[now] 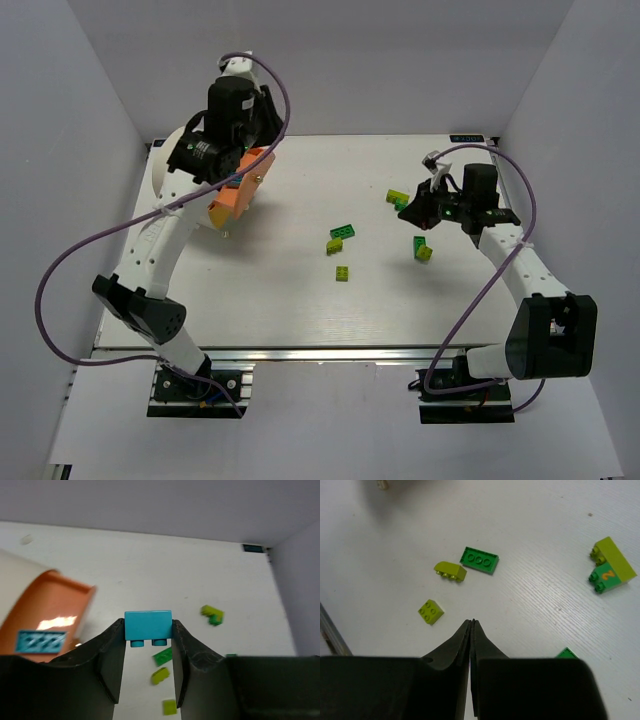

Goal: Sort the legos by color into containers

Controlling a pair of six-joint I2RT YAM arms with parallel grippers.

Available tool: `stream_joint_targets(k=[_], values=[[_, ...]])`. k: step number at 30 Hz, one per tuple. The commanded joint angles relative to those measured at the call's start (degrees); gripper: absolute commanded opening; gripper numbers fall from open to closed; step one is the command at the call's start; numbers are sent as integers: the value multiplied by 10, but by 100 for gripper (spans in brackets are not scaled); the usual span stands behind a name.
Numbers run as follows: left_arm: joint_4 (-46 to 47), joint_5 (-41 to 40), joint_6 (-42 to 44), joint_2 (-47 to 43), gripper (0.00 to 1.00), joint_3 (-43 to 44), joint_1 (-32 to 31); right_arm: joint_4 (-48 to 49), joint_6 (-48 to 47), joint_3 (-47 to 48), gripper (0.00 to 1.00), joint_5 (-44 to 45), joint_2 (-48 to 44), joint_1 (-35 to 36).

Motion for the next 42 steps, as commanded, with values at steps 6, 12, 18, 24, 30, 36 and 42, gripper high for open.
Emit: stream_joint_targets(k=[6, 12, 18, 24, 30, 36, 42], values=[[-187, -80, 42, -46, 1, -64, 46, -40, -49, 29, 10, -53, -6, 27], [-164, -89, 43, -43, 4, -123, 66, -55, -56, 29, 16, -41, -12, 37], [-132, -99, 47, -33, 4, -114, 89, -57, -59, 11, 18, -32, -29, 39], [-127, -97, 57, -22, 4, -97, 107, -56, -58, 1, 19, -29, -33, 40], [-102, -87, 66, -5, 31, -117, 125, -57, -59, 9, 27, -30, -26, 43], [-102, -58, 64, 28, 62, -71, 130, -66, -72, 23, 42, -32, -20, 46], [-100, -27, 57, 30, 62, -44, 130, -73, -79, 25, 42, -39, -18, 47]])
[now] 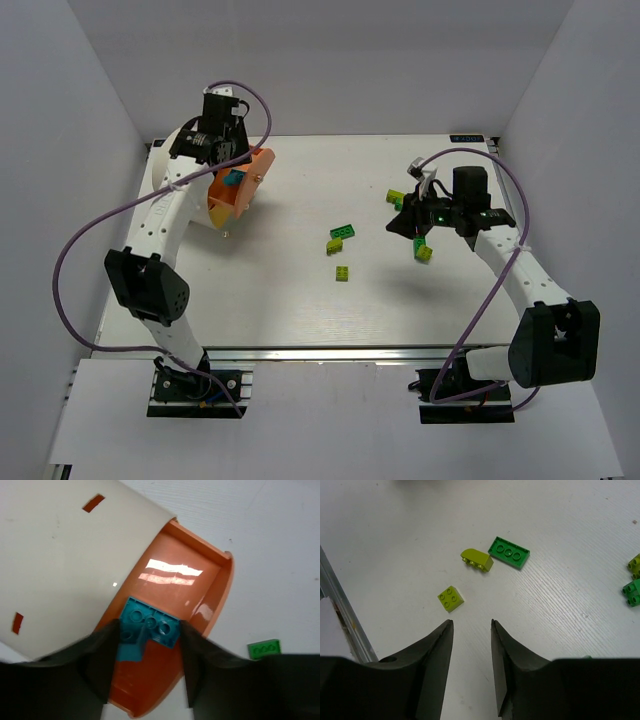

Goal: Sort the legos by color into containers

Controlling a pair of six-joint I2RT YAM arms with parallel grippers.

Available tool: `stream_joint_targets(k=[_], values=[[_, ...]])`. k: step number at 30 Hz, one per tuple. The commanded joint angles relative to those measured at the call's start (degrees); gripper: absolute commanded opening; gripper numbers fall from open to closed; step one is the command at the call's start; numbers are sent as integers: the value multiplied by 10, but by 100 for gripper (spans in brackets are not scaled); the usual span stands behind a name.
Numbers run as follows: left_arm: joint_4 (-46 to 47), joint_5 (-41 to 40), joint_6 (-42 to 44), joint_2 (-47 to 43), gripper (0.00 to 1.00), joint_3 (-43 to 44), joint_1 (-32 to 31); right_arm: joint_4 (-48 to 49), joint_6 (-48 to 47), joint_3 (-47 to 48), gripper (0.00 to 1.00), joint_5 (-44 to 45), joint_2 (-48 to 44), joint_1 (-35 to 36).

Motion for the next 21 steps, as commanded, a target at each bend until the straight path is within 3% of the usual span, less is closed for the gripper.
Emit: stream_joint_targets(k=[1, 4, 6, 12, 16, 21], values=[[17, 38, -3, -34, 47, 33, 1, -10, -16, 17, 41, -10, -1, 5], [73, 108, -6, -59, 12, 17, 1, -10, -19, 17, 31, -17, 3, 5], [90, 153, -9, -67, 6, 6, -5, -12, -19, 18, 25, -20, 6, 6], [75, 294, -12, -29, 3, 28, -5, -15, -20, 26, 20, -20, 11, 6], [23, 319, 6, 3, 3, 28, -10, -16, -21, 28, 20, -17, 11, 8], [-13, 284, 35, 24, 8, 31, -10, -15, -20, 24, 21, -16, 12, 9]])
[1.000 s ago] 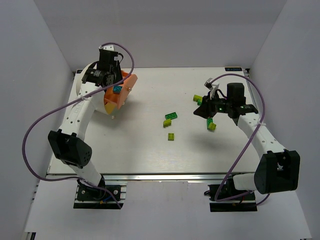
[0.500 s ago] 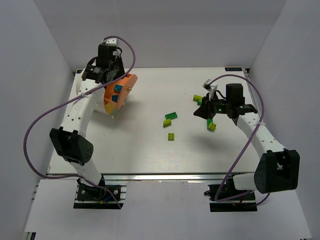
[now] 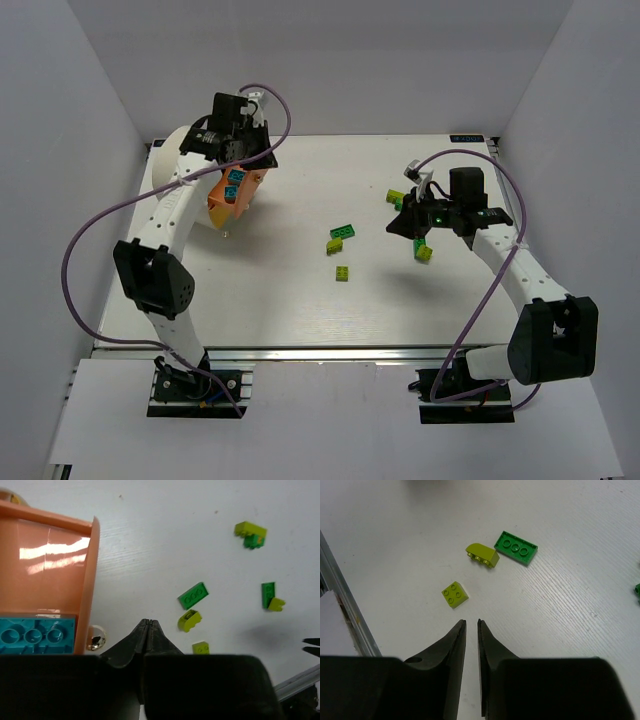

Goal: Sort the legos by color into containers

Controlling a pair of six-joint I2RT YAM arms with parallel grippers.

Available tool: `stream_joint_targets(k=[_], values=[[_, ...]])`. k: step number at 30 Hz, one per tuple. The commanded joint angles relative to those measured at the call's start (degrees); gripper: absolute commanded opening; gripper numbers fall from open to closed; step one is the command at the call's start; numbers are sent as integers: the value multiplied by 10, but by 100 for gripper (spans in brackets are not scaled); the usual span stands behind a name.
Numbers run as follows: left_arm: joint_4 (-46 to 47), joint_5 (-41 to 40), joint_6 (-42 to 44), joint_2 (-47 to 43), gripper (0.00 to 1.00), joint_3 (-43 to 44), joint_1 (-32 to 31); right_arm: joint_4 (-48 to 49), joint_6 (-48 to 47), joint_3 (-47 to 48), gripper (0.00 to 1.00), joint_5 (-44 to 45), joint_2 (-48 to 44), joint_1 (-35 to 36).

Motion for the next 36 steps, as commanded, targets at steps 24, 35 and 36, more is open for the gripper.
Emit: stream_joint_targets(k=[24, 35, 36], values=[[-66, -282, 59, 57, 76, 65, -1, -4, -8, 37, 22, -8, 16, 4], [-26, -268, 66, 6, 80, 40, -7, -15, -32, 43, 27, -34, 23, 7], [-10, -259, 67, -4, 79, 32, -7, -23, -39, 46, 28, -46, 24, 10]])
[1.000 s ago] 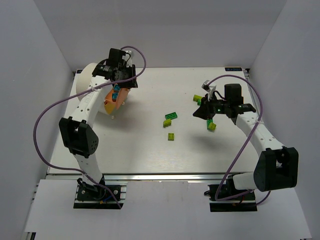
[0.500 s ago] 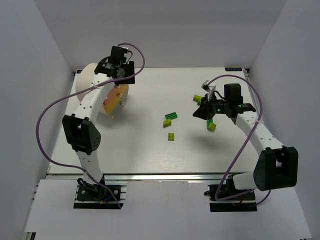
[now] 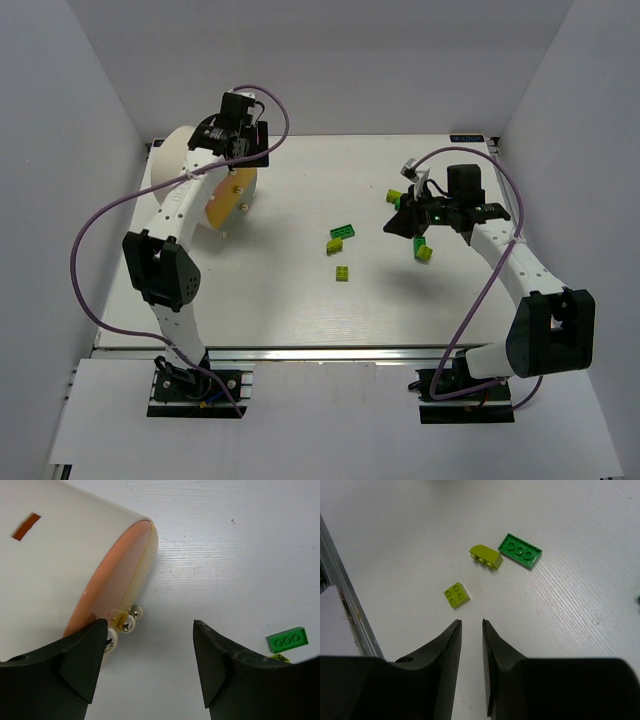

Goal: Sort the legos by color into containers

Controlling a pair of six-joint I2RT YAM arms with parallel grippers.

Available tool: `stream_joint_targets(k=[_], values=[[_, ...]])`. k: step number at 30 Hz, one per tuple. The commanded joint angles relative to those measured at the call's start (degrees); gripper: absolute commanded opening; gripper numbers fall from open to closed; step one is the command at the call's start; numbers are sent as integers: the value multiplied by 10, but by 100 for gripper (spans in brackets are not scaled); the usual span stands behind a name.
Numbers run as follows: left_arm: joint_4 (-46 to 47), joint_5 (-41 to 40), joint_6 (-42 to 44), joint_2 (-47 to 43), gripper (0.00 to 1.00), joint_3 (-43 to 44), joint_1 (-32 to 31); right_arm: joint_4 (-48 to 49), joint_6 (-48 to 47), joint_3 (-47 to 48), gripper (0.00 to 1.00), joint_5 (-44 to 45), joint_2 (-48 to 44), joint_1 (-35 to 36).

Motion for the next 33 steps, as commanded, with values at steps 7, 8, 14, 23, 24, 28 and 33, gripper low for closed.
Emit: stream_joint_targets(k=[7, 8, 14, 23, 24, 28, 33], values=[[111, 105, -17, -154, 52, -82, -1, -53, -85, 56, 40, -75, 25, 29], [120, 115, -22, -163, 41, -90, -1, -54, -88, 58, 41, -74, 33, 36], [159, 212, -91, -250, 7, -202, -1, -18, -58, 101, 17, -39, 78, 79], [175, 175, -157, -503, 68, -413, -1, 184, 220, 208, 40, 46, 255, 197], [164, 171, -161, -520, 68, -423, -1, 185, 234, 261, 41, 52, 276, 204], [132, 122, -187, -597, 69, -458, -1, 191, 335, 397, 56, 77, 408, 241], [89, 56, -209, -661, 69, -471, -1, 258, 442, 511, 67, 80, 500, 276]])
